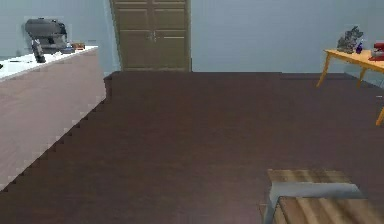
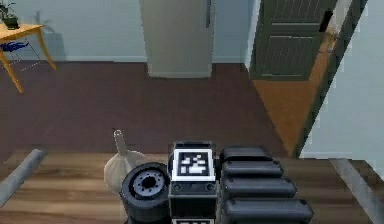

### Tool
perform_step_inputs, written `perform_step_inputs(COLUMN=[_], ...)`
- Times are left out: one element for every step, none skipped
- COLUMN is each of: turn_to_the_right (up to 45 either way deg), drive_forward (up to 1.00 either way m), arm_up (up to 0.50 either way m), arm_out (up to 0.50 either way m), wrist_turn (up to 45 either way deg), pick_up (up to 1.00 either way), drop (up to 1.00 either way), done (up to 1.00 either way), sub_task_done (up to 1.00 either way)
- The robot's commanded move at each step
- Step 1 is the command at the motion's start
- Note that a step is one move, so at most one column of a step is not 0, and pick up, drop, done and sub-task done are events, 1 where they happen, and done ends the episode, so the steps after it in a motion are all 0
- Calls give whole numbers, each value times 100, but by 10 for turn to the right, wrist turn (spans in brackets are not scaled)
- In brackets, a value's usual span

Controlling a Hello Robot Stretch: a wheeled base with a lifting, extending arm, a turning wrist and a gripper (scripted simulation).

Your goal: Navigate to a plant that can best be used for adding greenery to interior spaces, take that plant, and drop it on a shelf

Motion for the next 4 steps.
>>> perform_step_inputs(turn_to_the_right=[0,300,0,0], drive_forward=[35,0,0,0], arm_up=[0,0,0,0], arm_out=[0,0,34,0], wrist_turn=[0,0,0,450], pick_up=[0,0,0,0], drop=[0,0,0,0], done=[0,0,0,0], sub_task_done=[0,0,0,0])
